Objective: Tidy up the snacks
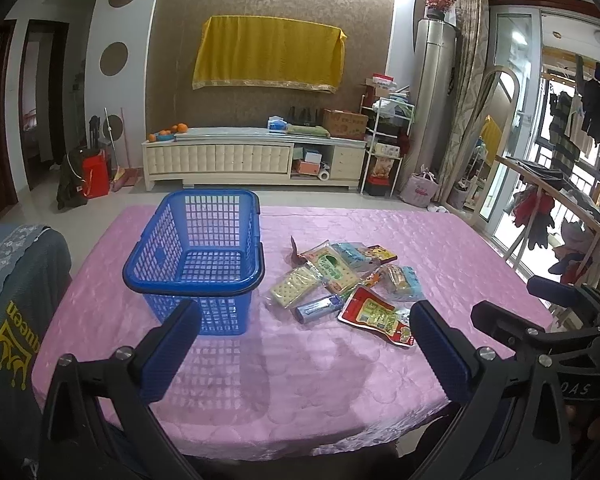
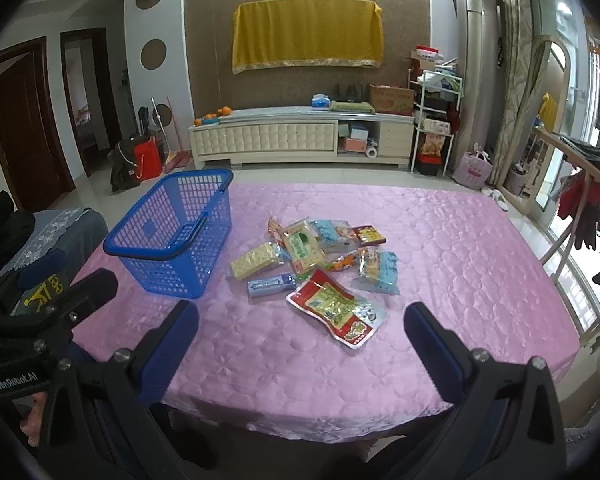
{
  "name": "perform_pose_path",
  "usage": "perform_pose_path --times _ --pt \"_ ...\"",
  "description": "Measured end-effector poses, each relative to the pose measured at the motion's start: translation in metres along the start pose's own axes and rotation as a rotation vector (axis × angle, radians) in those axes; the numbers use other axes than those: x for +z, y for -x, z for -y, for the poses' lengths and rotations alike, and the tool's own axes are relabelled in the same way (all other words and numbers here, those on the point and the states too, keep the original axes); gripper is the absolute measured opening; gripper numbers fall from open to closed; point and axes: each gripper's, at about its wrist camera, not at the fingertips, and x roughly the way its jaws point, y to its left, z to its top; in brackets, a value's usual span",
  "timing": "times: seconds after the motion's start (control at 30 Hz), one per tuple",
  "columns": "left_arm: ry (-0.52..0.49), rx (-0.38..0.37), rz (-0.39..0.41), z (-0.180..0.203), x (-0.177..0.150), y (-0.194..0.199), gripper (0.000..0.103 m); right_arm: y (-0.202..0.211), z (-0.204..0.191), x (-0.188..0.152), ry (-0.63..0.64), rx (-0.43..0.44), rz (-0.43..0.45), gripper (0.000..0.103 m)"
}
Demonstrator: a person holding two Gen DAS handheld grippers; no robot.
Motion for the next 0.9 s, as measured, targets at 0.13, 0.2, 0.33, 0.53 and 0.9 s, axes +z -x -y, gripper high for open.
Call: perform_pose_path --times 0.13,0.2,0.33,0.53,0.9 --pt "-0.006 -0.01 -0.015 0.006 0.001 -0.01 0.103 -0.004 0.007 0.0 0.018 -0.001 -0.011 0.103" --pt "-0.007 -0.02 -0.021 0.01 0.001 -0.015 0.103 -0.007 0.012 -0.001 0.038 0.01 -0.018 0.103" --pt "0.013 -0.066 -0.05 0.017 -0.001 -0.031 0.103 -0.017 0.023 -0.004 0.073 0.02 -0.041 0.103" --pt "-0.039 -0.081 -0.123 0.035 -0.011 -0.067 0.103 -0.05 0.044 -0.01 0.107 0.085 -0.115 0.103" --pt "-0.037 -0.102 -0.421 0.046 -0.041 -0.152 0.103 -0.155 0.06 -0.028 0.232 0.123 -0.343 0.103"
